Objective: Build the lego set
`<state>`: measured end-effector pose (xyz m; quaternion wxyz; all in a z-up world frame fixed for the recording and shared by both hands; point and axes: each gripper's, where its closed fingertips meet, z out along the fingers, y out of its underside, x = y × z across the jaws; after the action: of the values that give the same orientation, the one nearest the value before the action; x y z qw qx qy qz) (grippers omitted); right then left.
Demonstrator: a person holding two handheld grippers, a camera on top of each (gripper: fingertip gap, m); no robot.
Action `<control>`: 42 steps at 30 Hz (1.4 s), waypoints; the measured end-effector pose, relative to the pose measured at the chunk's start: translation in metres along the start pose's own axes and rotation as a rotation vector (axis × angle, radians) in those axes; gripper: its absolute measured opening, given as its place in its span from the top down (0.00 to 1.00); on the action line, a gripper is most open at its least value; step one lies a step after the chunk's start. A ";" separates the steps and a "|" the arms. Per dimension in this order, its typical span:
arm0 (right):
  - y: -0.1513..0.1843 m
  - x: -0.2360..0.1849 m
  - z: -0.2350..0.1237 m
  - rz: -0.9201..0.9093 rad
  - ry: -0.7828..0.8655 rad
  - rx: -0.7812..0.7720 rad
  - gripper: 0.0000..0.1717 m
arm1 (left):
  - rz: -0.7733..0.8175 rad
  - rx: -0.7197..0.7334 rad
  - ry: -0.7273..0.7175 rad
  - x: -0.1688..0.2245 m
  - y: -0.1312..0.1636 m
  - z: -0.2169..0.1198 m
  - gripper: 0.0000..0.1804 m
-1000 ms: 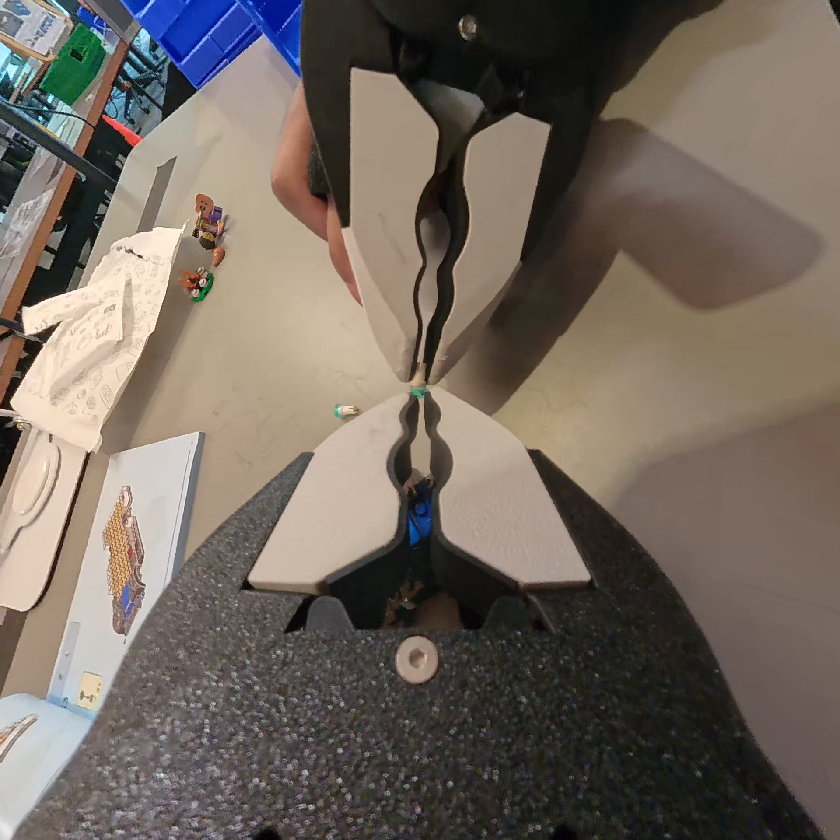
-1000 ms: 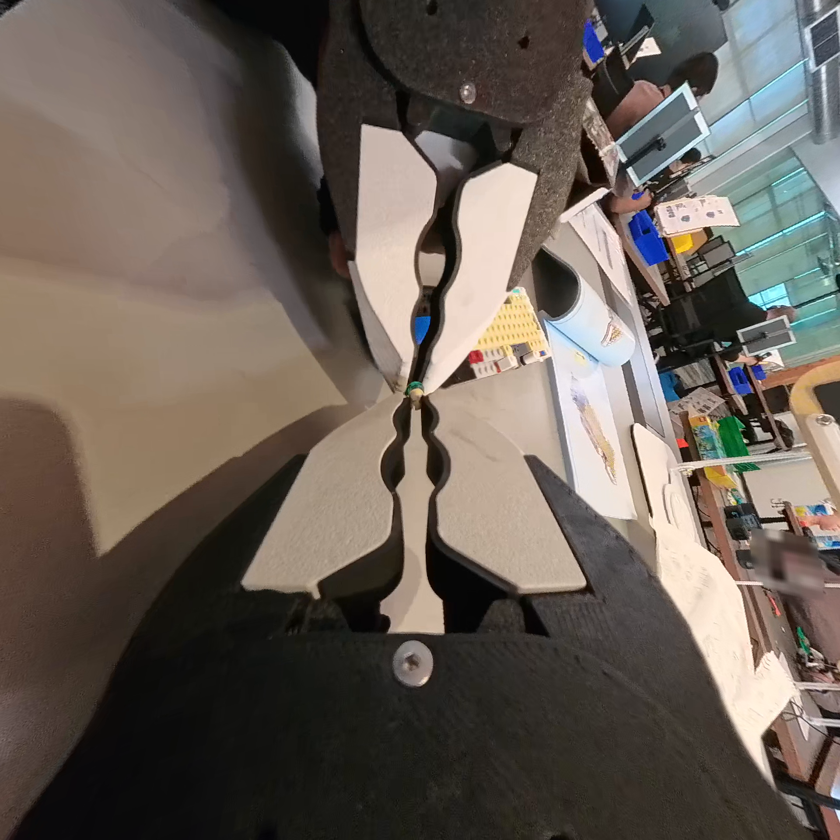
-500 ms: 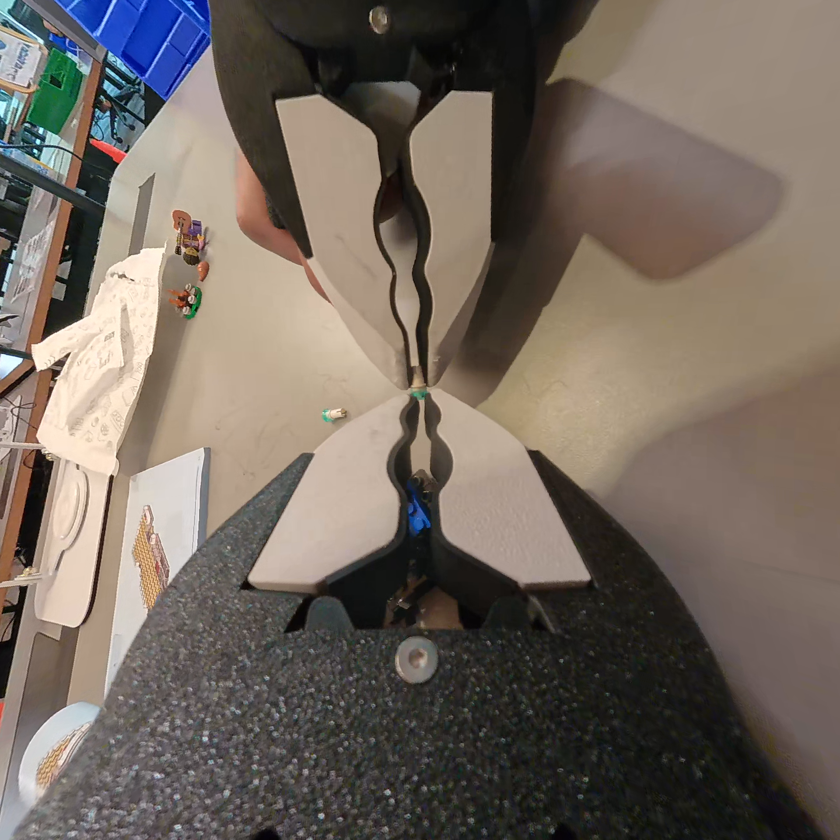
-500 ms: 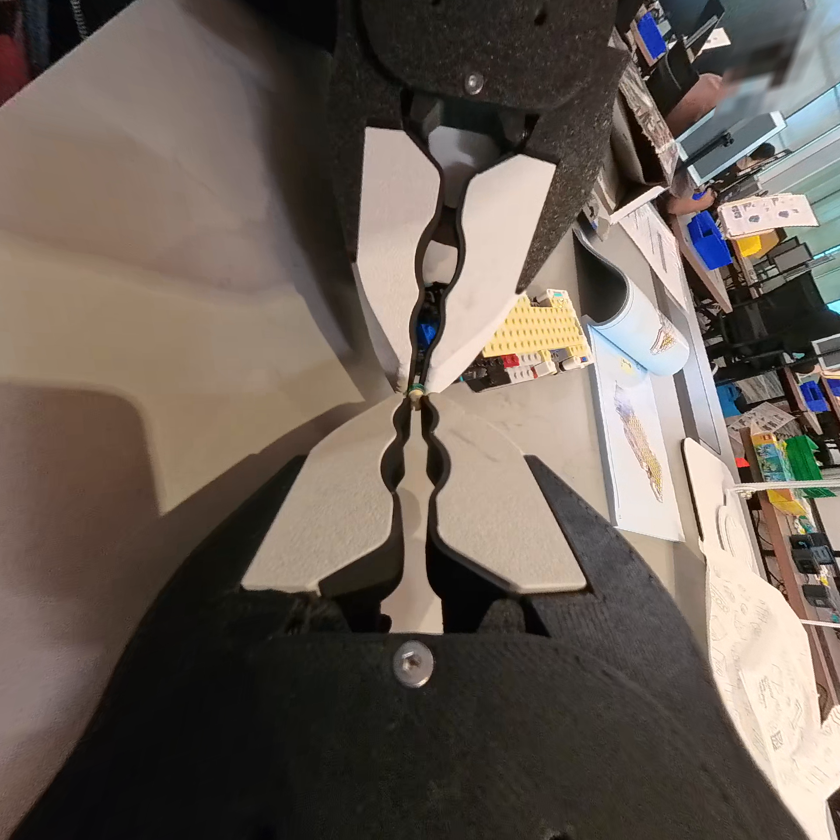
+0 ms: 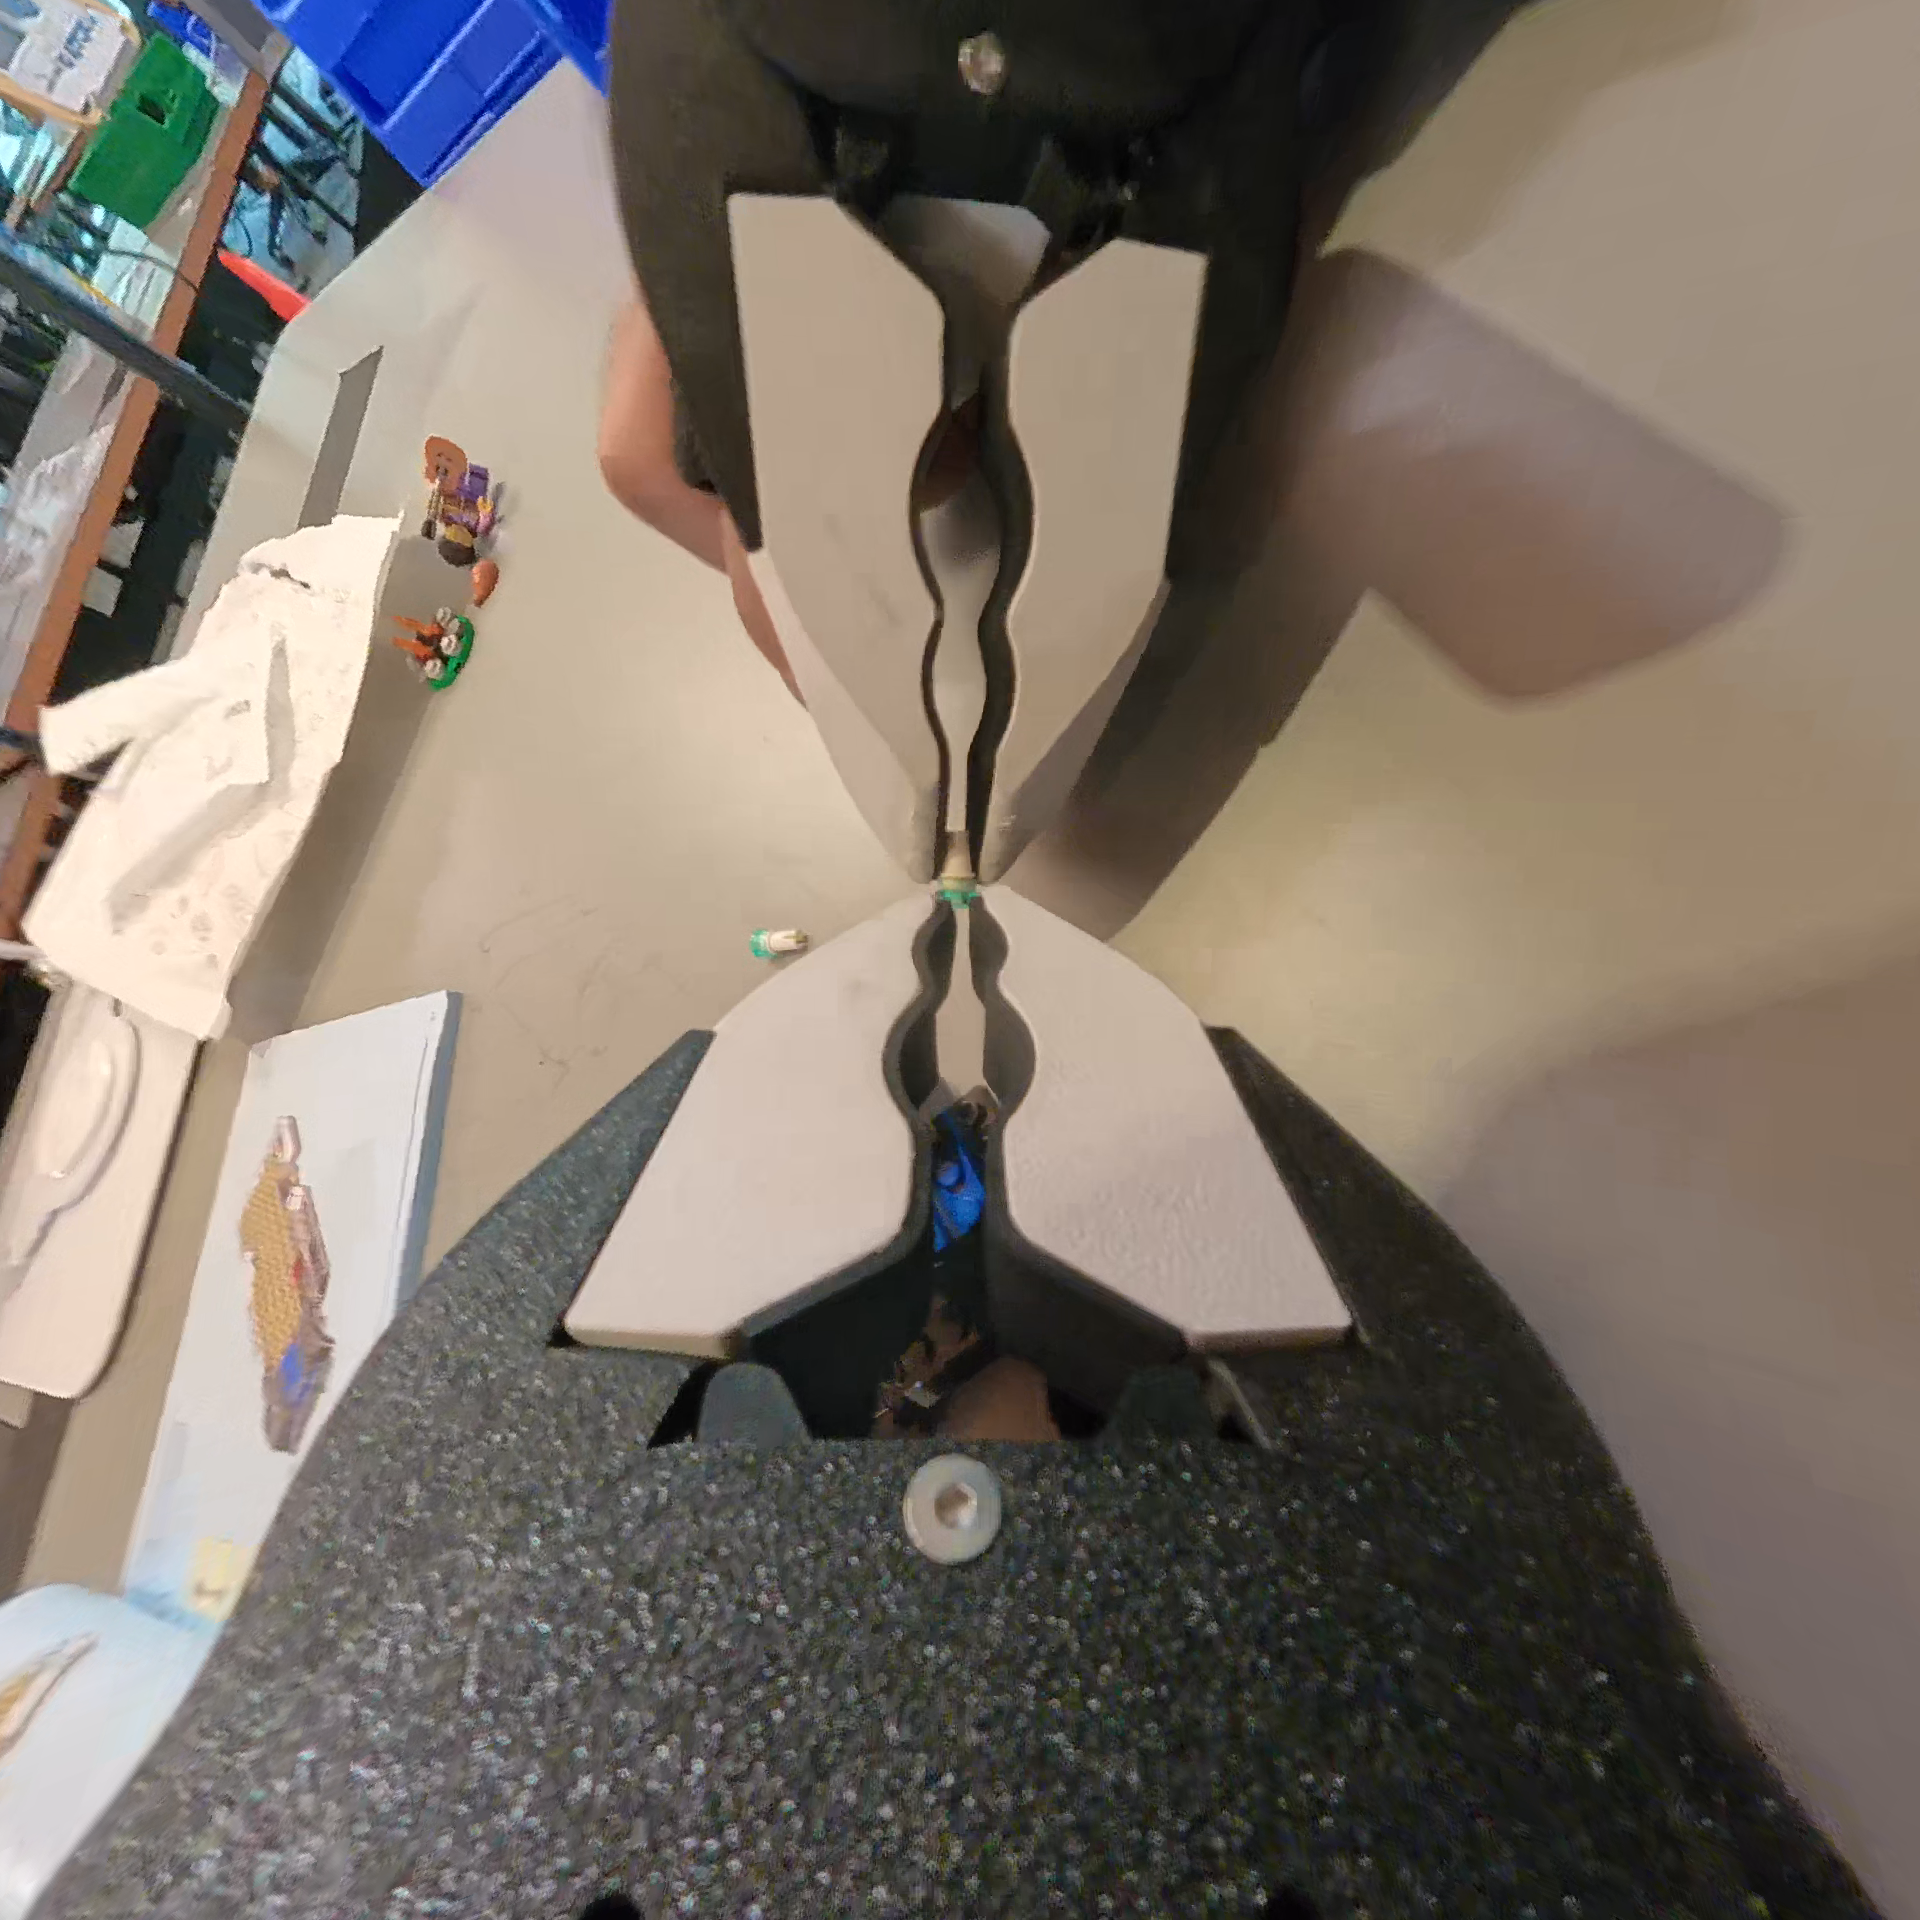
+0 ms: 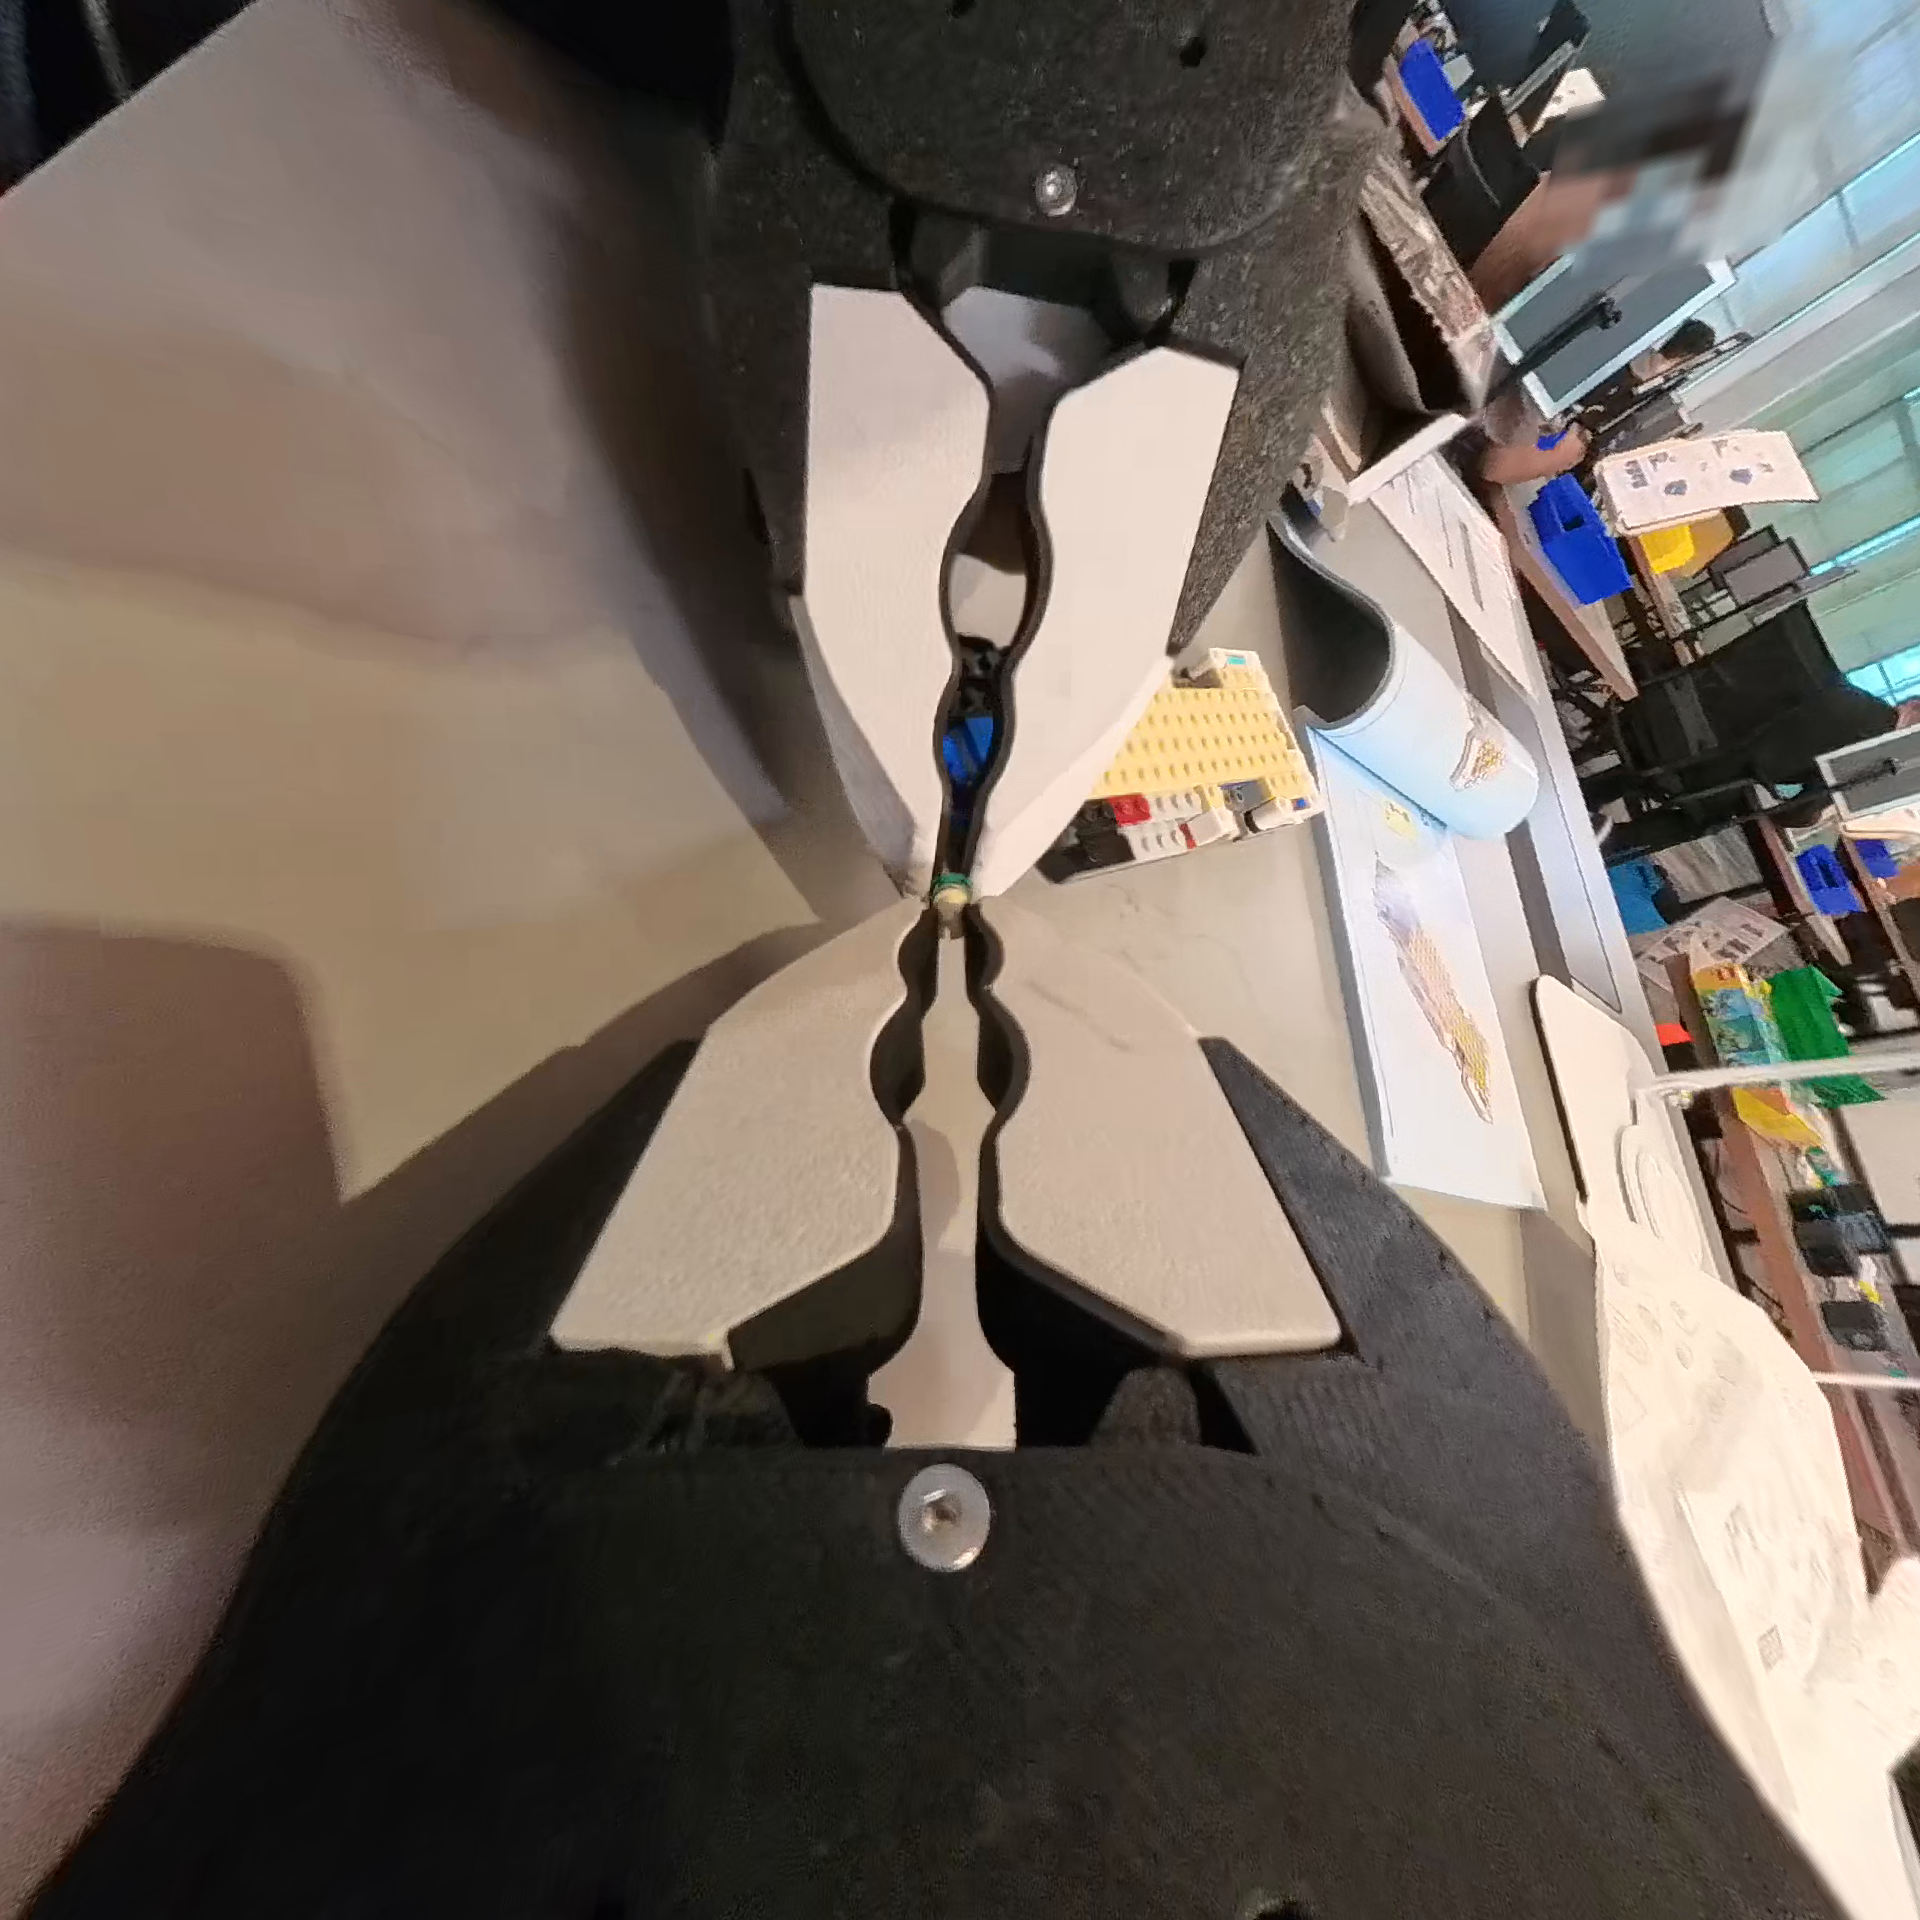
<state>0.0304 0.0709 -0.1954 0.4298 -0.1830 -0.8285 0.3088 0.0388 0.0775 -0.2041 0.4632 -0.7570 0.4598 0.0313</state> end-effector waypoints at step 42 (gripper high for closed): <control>-0.024 0.039 -0.015 -0.070 0.355 0.127 0.91 | -0.735 0.408 0.274 -0.038 -0.029 -0.035 0.97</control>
<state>0.0198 0.0806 -0.1499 0.5903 -0.1783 -0.7244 0.3081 0.0246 0.0819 -0.1472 0.5182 -0.7606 0.2139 -0.3273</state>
